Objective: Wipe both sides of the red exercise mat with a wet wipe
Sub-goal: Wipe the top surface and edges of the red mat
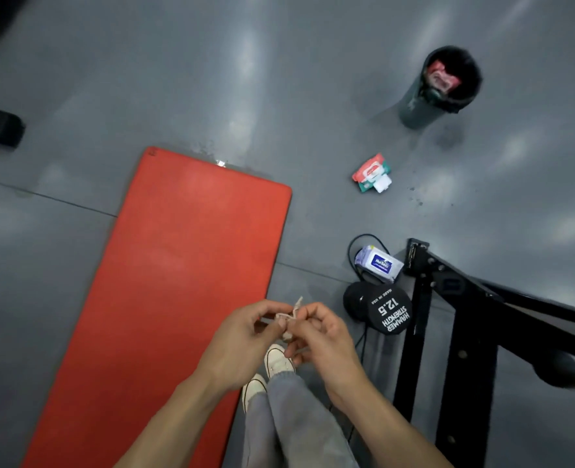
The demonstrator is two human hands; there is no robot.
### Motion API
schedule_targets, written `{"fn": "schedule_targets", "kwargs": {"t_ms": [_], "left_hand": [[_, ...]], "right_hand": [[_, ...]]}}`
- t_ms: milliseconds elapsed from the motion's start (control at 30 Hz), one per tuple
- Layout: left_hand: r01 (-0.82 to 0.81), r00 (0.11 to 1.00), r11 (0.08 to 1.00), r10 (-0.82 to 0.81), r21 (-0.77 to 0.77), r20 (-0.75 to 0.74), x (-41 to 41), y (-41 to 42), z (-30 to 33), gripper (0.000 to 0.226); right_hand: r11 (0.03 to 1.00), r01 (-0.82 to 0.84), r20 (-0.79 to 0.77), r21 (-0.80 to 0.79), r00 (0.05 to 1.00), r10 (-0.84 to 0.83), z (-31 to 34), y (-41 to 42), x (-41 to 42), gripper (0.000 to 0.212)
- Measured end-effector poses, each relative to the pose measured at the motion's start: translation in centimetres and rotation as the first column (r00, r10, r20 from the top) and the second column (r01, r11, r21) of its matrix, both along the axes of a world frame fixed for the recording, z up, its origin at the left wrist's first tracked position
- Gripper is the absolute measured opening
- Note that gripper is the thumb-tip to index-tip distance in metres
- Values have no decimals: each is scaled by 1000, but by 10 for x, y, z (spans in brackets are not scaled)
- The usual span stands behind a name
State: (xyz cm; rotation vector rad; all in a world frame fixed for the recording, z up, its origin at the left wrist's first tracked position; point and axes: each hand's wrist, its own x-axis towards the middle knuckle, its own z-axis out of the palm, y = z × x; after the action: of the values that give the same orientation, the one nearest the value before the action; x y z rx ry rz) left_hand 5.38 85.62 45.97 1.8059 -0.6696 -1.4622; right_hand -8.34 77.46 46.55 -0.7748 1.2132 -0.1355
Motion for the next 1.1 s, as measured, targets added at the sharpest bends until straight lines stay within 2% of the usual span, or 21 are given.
{"fn": "schedule_targets", "kwargs": {"t_ms": [167,300,600,833,967,1100], "left_hand": [[10,1000,999,-10,-33,13,-11,-45,15,14],[6,999,999,-4,-34,35,-10,-97,23,16],[-1,997,1000,0,13,82,-1,-275,10,14],[-31,999,1000,31,2,39,25,-391,3,12],[23,999,999,-22,-22,23,54,-449,-2,14],[28,998,998,-31,-60,-50,83,-512,-12,13]], "right_hand": [[993,71,28,-92,997,-68,21,-40,-15,11],[995,41,20,-92,999,-39,23,-82,-21,16],[996,17,33,-87,999,-14,1,-251,-13,15],[995,-16,-22,-100,1000,14,-3,-374,2,11],[995,12,-39,-96,999,-15,-2,-435,30,4],[985,-54,-104,-162,994,37,-3,-499,62,19]]}}
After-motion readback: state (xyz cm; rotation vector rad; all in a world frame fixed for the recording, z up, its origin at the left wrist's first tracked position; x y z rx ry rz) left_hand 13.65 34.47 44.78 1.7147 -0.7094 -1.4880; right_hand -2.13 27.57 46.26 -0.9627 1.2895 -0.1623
